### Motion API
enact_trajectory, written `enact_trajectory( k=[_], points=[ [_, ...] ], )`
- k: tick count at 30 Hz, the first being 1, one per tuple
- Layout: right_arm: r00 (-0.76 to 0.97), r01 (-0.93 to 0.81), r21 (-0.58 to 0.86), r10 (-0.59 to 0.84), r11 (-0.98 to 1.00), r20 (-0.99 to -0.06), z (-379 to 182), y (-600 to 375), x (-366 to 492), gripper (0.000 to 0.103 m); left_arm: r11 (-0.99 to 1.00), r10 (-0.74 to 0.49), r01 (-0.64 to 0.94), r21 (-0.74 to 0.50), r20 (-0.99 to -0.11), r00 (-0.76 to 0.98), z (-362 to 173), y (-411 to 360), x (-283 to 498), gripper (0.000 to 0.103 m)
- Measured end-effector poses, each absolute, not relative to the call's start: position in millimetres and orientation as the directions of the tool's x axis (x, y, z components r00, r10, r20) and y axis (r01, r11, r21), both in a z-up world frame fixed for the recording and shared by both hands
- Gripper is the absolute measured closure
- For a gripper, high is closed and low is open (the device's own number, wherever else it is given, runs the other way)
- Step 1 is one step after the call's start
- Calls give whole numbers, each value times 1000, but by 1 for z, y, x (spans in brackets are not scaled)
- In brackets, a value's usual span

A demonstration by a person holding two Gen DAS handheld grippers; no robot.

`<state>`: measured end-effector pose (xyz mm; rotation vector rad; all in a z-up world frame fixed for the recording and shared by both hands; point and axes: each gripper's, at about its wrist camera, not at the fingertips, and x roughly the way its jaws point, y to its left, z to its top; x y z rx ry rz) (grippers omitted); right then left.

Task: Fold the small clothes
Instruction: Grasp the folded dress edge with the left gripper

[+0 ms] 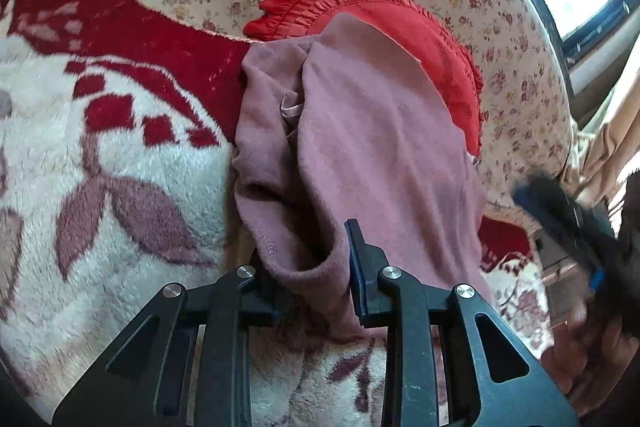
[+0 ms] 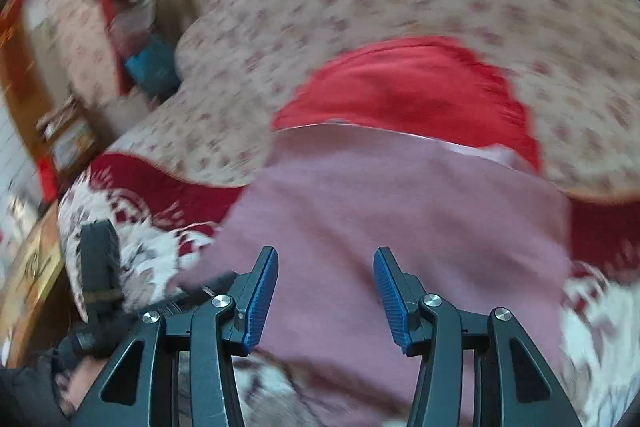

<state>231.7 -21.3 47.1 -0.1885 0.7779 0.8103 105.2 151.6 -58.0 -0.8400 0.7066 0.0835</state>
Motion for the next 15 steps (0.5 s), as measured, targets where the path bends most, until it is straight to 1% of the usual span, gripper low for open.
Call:
enact_trajectory(
  k=[1,3,5,7,8,11,14,15],
  points=[
    [412,-742,110,579,662,-703,49,4,235,55,661,-207,-342,-668,-600,773,-59,154,105,85],
    [384,-785,76,579,615,-719,51,43,241,55,612,-230,-356,-707,-589,775,-65,160,104,90],
    [361,-821,35,566,570,-741,51,85,248,55,571,-255,-357,-739,-573,779,-69,164,103,92],
    [353,-828,-5,515,561,-781,44,122,260,55,566,-267,-354,-744,-572,775,-70,162,105,95],
    [338,-824,-1,489,567,-804,39,139,270,55,564,-268,-356,-745,-573,774,-70,161,104,95],
    [295,-758,53,415,650,-861,25,164,299,55,578,-270,-350,-737,-578,770,-70,158,103,97],
    [186,-635,177,372,752,-909,6,174,332,55,676,-202,-349,-649,-619,759,-60,146,105,98],
    [172,-617,189,366,764,-915,4,175,337,55,715,-175,-341,-611,-628,759,-55,141,106,98]
  ],
)
